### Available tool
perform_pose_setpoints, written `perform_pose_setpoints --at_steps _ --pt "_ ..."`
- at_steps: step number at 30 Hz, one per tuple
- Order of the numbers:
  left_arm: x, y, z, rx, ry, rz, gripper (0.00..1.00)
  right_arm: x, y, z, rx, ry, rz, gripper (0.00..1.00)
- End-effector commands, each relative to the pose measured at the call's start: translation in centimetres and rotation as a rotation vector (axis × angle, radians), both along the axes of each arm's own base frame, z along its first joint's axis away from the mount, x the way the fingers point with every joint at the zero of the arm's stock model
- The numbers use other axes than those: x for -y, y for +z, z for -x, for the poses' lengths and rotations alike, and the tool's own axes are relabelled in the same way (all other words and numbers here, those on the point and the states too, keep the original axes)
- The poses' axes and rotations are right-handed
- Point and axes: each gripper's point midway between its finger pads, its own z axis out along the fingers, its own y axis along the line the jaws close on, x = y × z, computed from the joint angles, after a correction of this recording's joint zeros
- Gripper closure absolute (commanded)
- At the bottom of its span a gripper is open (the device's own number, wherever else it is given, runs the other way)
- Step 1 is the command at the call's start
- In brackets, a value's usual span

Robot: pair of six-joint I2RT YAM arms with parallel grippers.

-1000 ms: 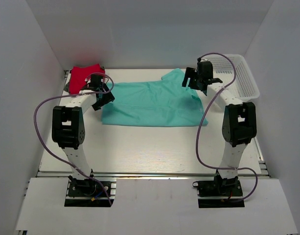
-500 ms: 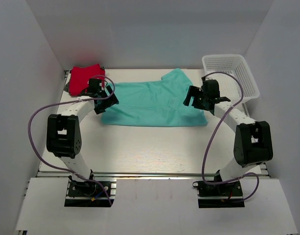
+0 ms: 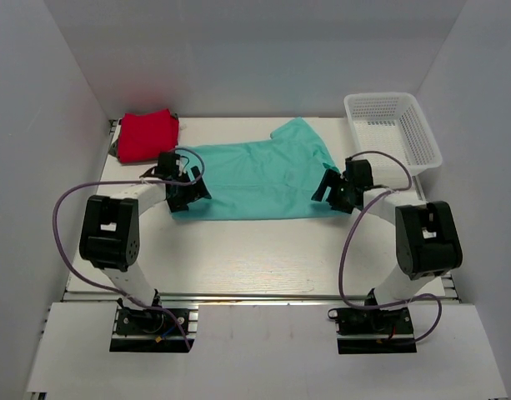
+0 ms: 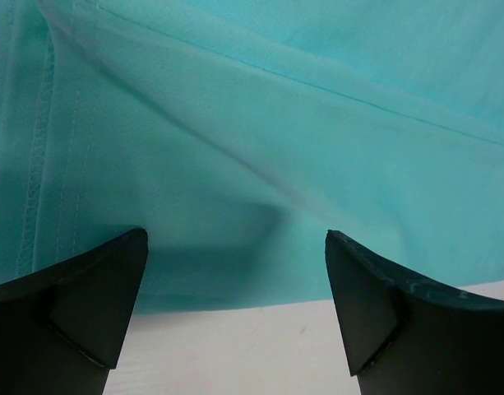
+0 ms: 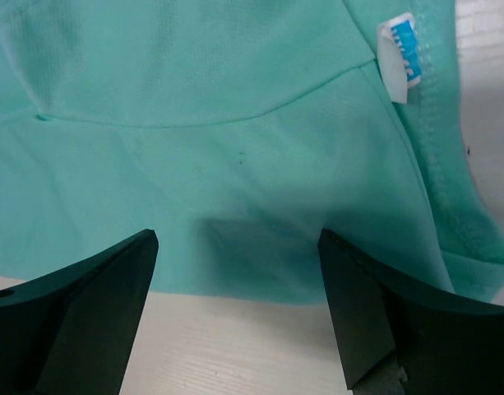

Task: Fold and stack the t-shirts
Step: Grap the side of the flattened tshirt furthest away from the robot with both arms

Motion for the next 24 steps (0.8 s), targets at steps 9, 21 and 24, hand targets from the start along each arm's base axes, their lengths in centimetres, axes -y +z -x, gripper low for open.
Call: perform_pose_setpoints --at_steps 9,21,24 --pt "0.3 -1.7 12.3 -0.151 -0.082 0.072 0.00 -1.1 -2.5 14.0 -0.162 0.076 -0.151 0.18" --pt "-0.7 7.9 3.6 0.130 -0.018 0.023 0.00 -1.8 9.3 4.8 0.250 0.120 -0.097 0.10" --pt "-2.3 8.0 0.2 0.117 0.062 -0.071 0.00 -2.0 10.8 0.7 0.294 0.109 -0.071 0.10"
